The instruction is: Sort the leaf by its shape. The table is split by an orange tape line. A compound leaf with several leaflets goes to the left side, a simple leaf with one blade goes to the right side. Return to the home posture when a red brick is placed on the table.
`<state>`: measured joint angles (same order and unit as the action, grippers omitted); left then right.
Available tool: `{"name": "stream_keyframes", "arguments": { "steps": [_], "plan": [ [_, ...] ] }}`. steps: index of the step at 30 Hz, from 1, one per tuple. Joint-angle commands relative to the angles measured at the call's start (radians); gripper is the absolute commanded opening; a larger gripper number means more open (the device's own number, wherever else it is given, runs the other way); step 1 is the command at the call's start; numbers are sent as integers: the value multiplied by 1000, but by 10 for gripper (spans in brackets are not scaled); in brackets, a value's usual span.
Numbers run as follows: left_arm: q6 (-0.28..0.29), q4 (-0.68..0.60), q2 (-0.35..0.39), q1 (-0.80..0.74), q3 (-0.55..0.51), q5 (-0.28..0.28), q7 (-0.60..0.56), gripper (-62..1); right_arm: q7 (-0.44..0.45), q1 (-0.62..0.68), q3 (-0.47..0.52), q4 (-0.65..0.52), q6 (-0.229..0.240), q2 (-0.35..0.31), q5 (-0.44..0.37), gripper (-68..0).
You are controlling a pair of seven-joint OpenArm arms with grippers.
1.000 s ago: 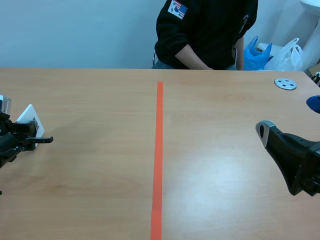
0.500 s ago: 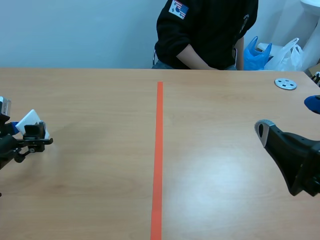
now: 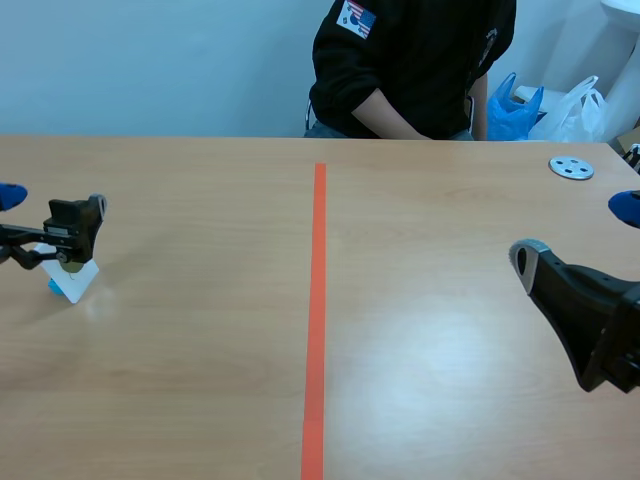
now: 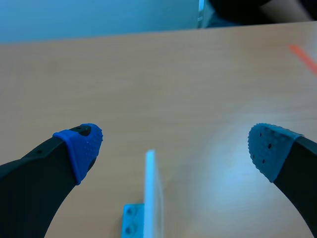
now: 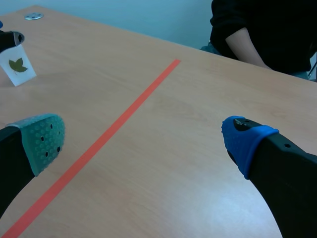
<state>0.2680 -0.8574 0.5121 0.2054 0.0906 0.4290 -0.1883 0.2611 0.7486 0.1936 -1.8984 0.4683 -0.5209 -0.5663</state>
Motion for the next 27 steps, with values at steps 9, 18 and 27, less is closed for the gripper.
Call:
{"name": "stream_keyframes", "arguments": {
  "steps": [9, 18, 27],
  "plan": [
    [215, -453, 29, -240, -67, 61, 166, 14, 2, 2, 34, -21, 0, -2, -10, 4],
    [240, -790, 5, -495, -67, 97, 304, 14, -28, 3, 75, -21, 19, -2, -3, 4],
    [206, -904, -69, -638, -67, 88, 320, 14, -31, 5, 75, -21, 19, 0, -3, 4]
  ]
}}
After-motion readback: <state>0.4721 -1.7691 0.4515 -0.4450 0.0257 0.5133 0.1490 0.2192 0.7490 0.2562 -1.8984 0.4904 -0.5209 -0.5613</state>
